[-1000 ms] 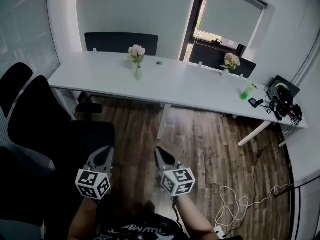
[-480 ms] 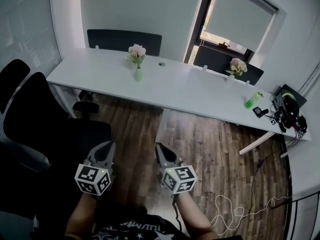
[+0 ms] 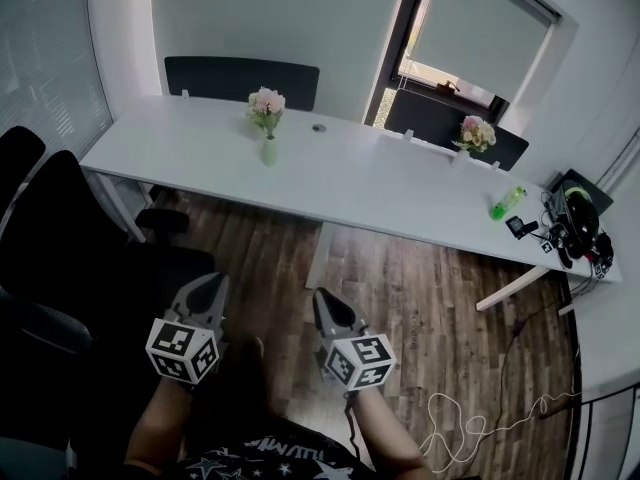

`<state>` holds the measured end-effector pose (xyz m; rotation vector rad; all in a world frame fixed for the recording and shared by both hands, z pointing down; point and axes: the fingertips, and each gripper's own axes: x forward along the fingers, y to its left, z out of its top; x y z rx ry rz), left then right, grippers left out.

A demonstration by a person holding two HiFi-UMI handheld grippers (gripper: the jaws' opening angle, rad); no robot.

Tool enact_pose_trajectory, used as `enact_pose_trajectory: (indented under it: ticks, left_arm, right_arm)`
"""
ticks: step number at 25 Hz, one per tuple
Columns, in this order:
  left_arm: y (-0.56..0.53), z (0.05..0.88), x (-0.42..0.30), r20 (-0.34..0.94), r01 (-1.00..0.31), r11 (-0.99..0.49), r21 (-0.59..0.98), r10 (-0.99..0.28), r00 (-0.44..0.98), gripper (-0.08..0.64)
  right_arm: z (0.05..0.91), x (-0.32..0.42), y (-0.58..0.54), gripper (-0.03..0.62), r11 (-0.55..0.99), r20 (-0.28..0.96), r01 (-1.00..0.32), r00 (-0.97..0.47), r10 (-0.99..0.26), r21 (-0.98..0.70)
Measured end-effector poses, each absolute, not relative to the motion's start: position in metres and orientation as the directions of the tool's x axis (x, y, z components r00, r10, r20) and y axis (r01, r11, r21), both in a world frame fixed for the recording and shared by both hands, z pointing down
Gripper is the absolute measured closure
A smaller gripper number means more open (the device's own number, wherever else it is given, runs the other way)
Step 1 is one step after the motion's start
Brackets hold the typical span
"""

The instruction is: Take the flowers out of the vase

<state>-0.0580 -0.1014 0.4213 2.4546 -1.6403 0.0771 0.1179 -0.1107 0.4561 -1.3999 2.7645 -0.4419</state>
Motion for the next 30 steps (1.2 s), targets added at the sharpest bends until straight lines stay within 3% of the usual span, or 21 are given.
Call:
enact_pose_trajectory:
  ticks: [16, 30]
  left_arm:
    - [-0.305, 0.439, -0.09, 0.141, -0.88, -0.445, 0.169, -0.872, 0.468, 0.551]
    - [-0.404, 0.455, -0.147, 0.165, -0.872, -0.448, 0.2, -0.861, 0.48, 0.552]
  right_arm:
    - [0.457, 0.088, -0.295, 0.591, 0.493, 0.134, -0.836, -0.532, -0.836, -0.241]
    - [0.459, 0.028, -0.394, 0.589, 0.481, 0.151, -0.839, -0.525, -0.837, -0.254]
